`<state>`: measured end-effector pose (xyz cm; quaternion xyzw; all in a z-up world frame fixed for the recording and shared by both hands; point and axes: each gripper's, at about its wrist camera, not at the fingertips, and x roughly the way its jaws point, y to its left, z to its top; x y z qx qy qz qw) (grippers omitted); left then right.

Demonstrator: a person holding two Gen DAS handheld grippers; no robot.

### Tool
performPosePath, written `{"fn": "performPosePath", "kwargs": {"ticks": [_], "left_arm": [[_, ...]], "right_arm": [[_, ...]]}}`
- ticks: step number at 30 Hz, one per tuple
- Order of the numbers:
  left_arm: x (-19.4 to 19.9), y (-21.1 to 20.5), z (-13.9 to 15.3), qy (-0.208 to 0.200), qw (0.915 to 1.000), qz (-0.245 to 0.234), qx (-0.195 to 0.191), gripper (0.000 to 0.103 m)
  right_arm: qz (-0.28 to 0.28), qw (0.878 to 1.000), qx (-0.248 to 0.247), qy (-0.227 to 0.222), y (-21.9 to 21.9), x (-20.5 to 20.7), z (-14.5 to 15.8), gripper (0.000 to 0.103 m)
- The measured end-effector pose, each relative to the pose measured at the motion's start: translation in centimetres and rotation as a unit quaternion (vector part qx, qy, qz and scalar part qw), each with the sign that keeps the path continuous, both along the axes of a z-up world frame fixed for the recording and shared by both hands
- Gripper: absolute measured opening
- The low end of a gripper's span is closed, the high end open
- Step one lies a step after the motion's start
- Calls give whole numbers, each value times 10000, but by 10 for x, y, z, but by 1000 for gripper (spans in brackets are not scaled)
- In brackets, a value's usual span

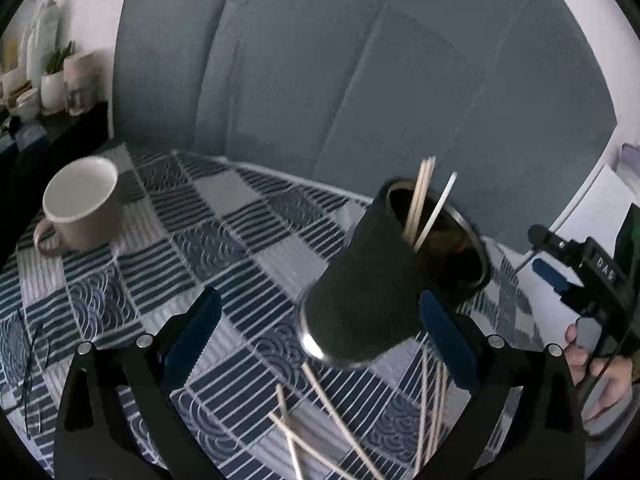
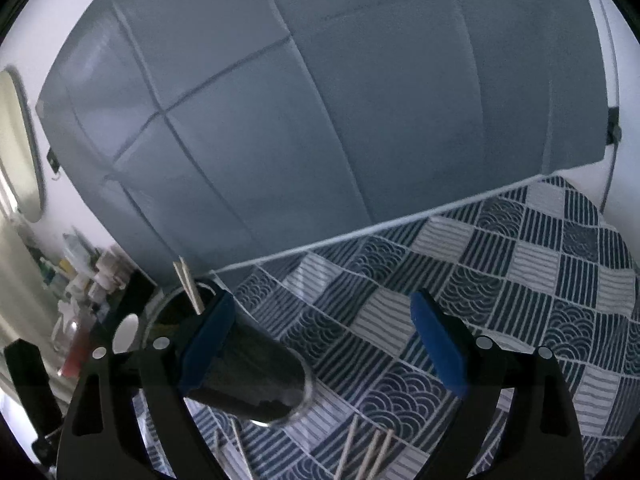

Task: Organize utensils
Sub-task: 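Move back to the sticks and close each gripper on a stick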

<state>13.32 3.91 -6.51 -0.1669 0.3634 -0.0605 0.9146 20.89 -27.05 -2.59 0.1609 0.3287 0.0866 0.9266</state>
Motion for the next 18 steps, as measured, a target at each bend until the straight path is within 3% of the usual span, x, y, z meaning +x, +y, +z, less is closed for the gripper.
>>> {"fn": "performPosePath", "kwargs": {"ticks": [7,18], "left_arm": [[-18,0,-24,387,9991,63,131,97],[-38,-7,-62,1053,9943,62,181,97]], "right_arm": [[-21,9996,38,292,-10,-17,-30,85],[21,9946,-366,976,-9,-47,-79,85]]}}
